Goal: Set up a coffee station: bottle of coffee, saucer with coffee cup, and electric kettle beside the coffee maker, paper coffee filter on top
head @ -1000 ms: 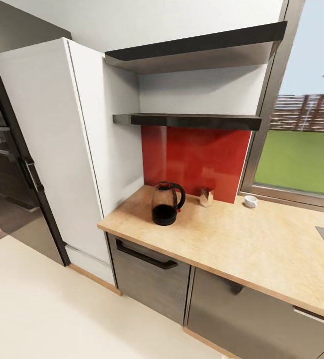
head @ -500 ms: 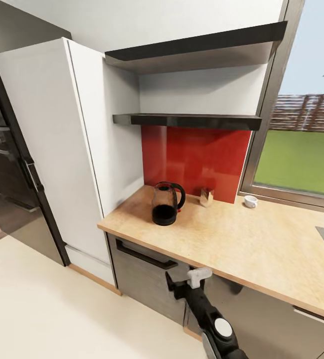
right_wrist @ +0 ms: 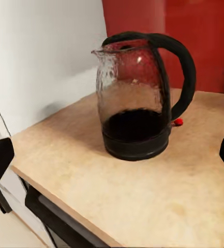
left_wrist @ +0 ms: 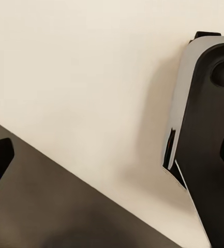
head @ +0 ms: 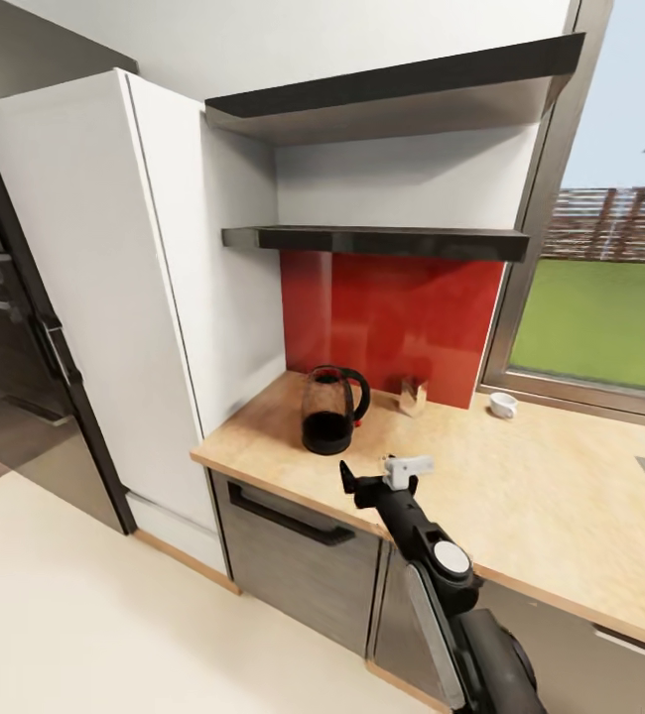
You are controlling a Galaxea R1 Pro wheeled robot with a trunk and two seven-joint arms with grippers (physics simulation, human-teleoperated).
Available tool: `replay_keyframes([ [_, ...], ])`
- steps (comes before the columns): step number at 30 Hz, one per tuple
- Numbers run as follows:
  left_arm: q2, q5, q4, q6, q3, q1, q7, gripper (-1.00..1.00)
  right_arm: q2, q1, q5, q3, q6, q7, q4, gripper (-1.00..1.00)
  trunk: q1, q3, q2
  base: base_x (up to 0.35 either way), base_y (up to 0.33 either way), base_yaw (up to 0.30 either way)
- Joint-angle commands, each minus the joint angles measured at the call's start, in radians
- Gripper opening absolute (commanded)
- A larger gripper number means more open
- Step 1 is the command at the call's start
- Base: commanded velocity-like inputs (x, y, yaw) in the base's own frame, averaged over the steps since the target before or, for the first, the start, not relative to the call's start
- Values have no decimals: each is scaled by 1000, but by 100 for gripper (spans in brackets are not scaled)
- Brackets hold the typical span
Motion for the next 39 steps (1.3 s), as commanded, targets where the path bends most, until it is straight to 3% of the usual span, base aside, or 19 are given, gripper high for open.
replay_keyframes([
  [1, 0, 10, 3, -2, -4, -1, 2, 100, 1, -5, -3, -25, 11, -22, -1, 100, 1, -2, -2, 311, 0, 0],
  [4, -1, 10, 8, -4, -4, 1, 3, 100, 0, -12, -2, -48, 18, -49, 0, 100, 1, -2, -2, 325, 0, 0],
  [10, -2, 10, 8, -4, -4, 1, 3, 100, -1, -15, -2, -53, 19, -54, 0, 100, 1, -2, -2, 334, 0, 0],
  [16, 1, 4, 45, -1, -4, 2, 3, 100, -4, -16, -2, -122, 19, -55, 0, 100, 1, -2, -2, 328, -45, 0],
  [21, 2, -20, 65, -1, -4, 4, 3, 100, -4, -16, -2, -124, 20, -55, 0, 100, 1, -2, -2, 106, -9, 0],
  [35, 1, -38, 67, -3, -6, 17, 3, 100, -6, -16, 3, -127, 19, -64, 10, 100, 1, -2, -2, 201, 63, 0],
  [39, 1, -38, 67, -3, -5, 18, 3, 100, -6, -16, 3, -148, 20, -94, 15, 100, 1, -2, -2, 22, 8, 0],
])
